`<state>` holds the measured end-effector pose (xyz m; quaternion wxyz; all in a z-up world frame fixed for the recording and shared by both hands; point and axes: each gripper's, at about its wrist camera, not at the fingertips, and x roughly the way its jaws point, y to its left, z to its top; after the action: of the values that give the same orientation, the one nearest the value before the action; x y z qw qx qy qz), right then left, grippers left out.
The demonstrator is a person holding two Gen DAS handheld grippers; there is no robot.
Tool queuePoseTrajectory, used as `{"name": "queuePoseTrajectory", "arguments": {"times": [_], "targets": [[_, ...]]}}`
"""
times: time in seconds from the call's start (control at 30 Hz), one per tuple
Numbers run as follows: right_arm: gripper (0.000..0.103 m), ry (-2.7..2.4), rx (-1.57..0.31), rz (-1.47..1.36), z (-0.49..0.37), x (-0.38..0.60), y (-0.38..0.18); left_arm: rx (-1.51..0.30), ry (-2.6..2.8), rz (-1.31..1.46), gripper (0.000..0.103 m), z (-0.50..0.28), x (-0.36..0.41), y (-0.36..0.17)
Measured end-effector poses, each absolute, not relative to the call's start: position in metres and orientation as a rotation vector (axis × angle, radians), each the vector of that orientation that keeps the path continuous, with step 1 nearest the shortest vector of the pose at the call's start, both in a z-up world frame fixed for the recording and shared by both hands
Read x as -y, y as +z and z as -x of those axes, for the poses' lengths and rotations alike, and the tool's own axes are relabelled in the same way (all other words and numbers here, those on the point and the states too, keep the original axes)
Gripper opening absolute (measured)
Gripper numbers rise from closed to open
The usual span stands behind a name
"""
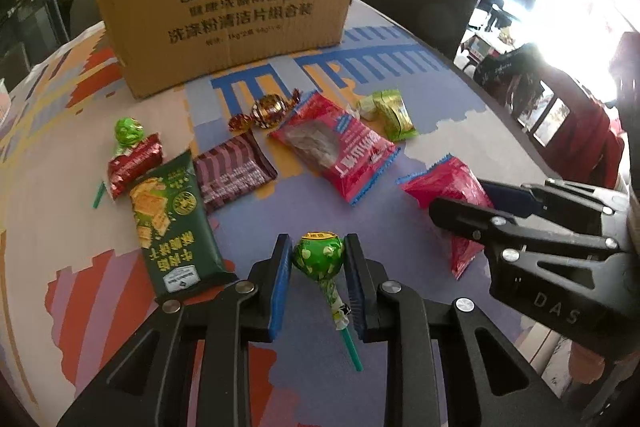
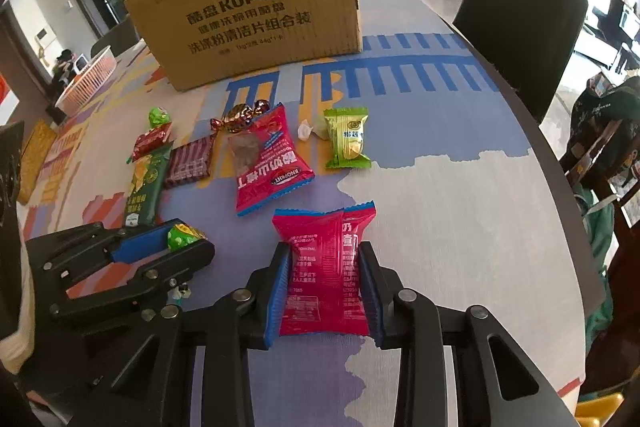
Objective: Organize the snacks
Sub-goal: 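Grasp the green lollipop with the left gripper while the right grasps the pink candy bag, then carry lollipop and pink bag into the box and open both grippers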
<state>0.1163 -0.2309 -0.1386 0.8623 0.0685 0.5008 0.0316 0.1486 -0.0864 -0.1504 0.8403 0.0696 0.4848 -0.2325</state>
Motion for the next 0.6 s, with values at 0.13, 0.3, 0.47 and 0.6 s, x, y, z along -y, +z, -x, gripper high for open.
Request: {"name": "queuePoseTrajectory", "arguments": {"times": [0.13,0.3,0.47,0.6], "targets": [[0.034,0.078,-1.035,-0.138,-0.116,0.229,-0.133,-0.997,-0.485,-0.124,0.027,-0.148,0.082,-0.135],[0.034,0.092,-0.999,-0.127,-0.114,0.226,-0.12,-0.94,-0.474,-0.126,0.027,-0.146,0.079,-0.114],[0.034,0.099,-0.94,-0.107,-0.113,0.223,-0.1,-0.869,-0.458,-0.119,0.027,-0.144,0.074,-0.088],[0.034,0.105,-0.878,-0.093,-0.114,0.222,-0.079,-0.826,-0.443,-0.101,0.027,-0.147,0.068,-0.068]]}}
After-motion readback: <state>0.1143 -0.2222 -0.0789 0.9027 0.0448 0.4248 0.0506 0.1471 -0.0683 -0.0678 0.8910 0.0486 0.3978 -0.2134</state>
